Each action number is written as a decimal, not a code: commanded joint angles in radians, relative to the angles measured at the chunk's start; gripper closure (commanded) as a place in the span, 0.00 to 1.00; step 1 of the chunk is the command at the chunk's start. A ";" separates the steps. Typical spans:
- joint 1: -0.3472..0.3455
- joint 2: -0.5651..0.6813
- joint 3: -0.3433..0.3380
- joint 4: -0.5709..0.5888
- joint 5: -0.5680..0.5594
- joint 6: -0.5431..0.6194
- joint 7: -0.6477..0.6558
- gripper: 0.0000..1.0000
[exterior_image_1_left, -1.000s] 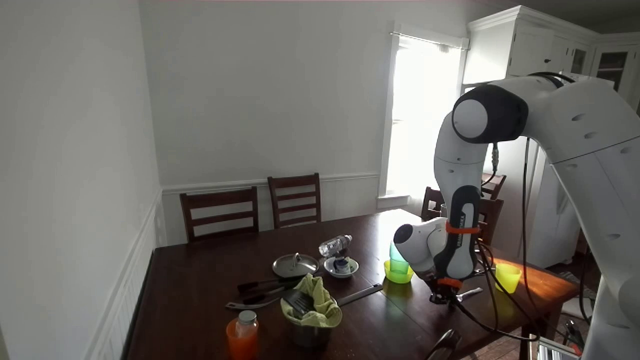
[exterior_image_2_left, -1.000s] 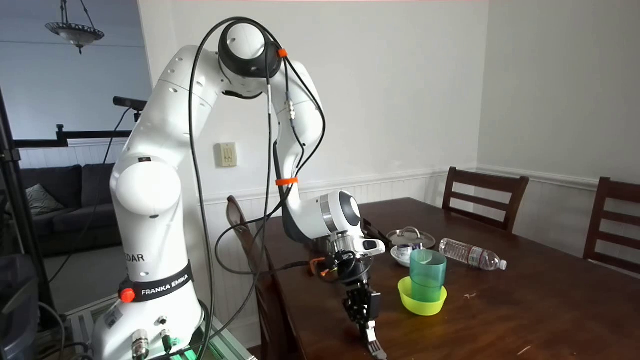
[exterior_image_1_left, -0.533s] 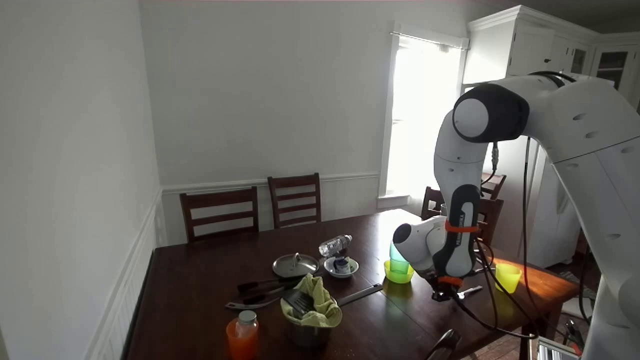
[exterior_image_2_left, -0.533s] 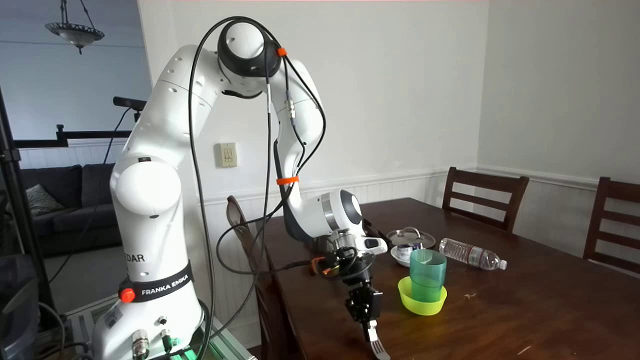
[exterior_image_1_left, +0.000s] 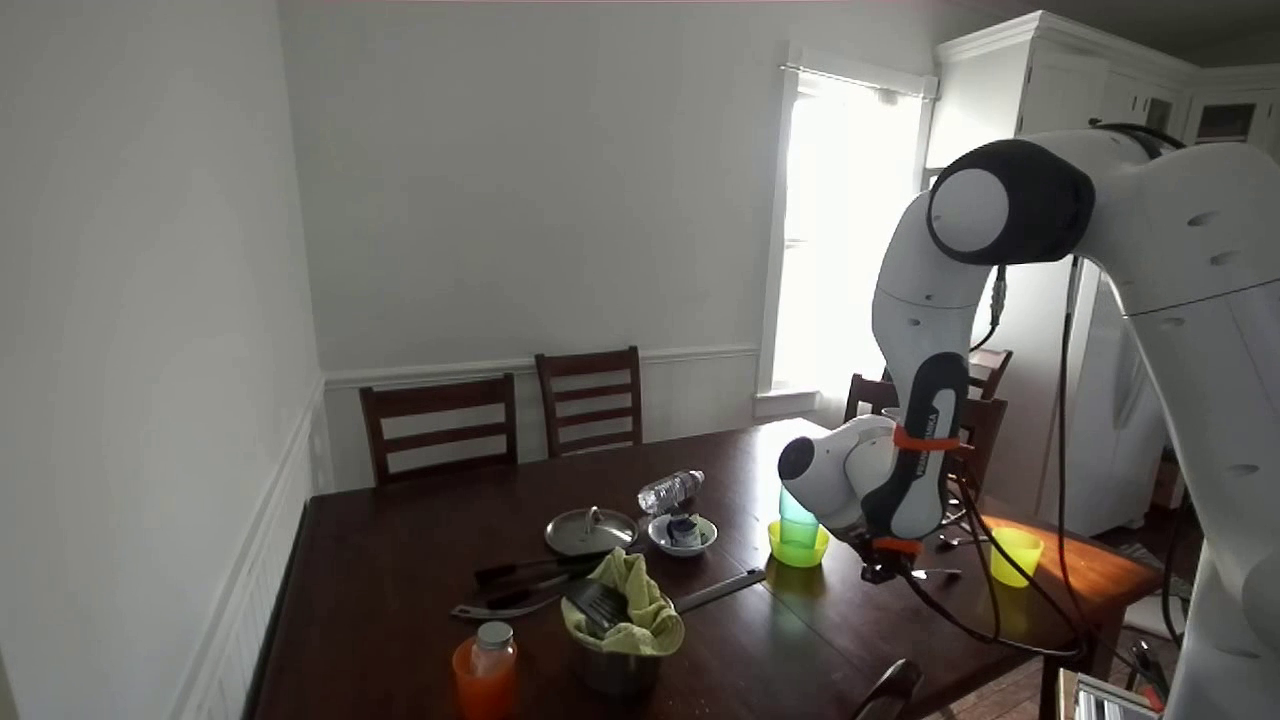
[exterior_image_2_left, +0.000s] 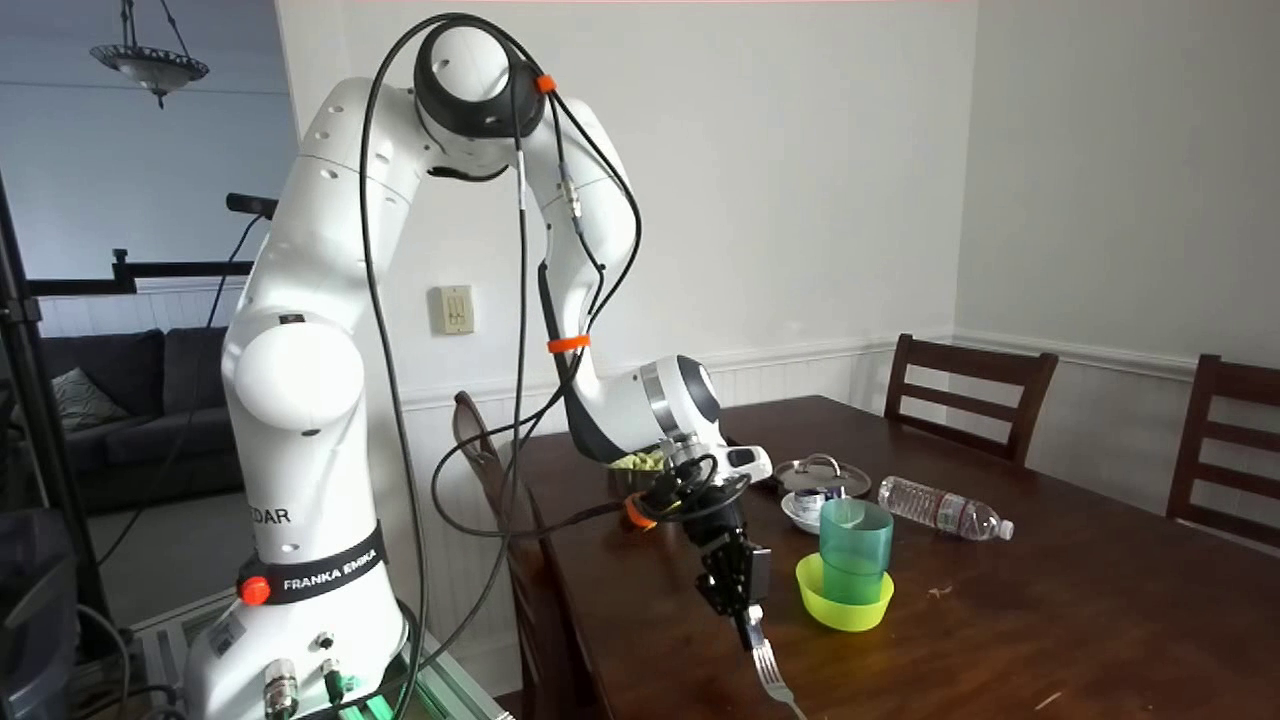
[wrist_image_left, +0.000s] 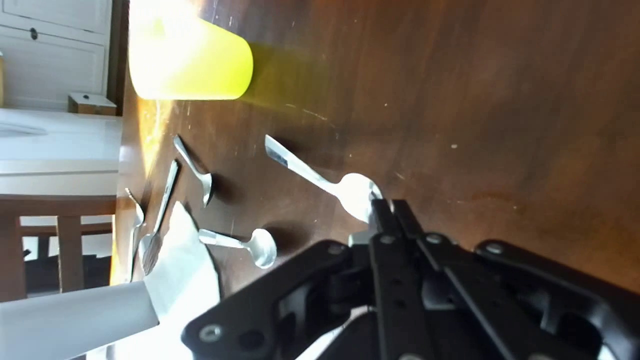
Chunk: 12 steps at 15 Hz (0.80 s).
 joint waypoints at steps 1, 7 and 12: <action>-0.015 -0.125 0.038 -0.052 -0.071 -0.039 0.024 0.99; -0.045 -0.169 0.083 -0.050 -0.062 -0.031 -0.008 0.99; -0.043 -0.204 0.092 -0.064 -0.072 -0.057 -0.006 0.99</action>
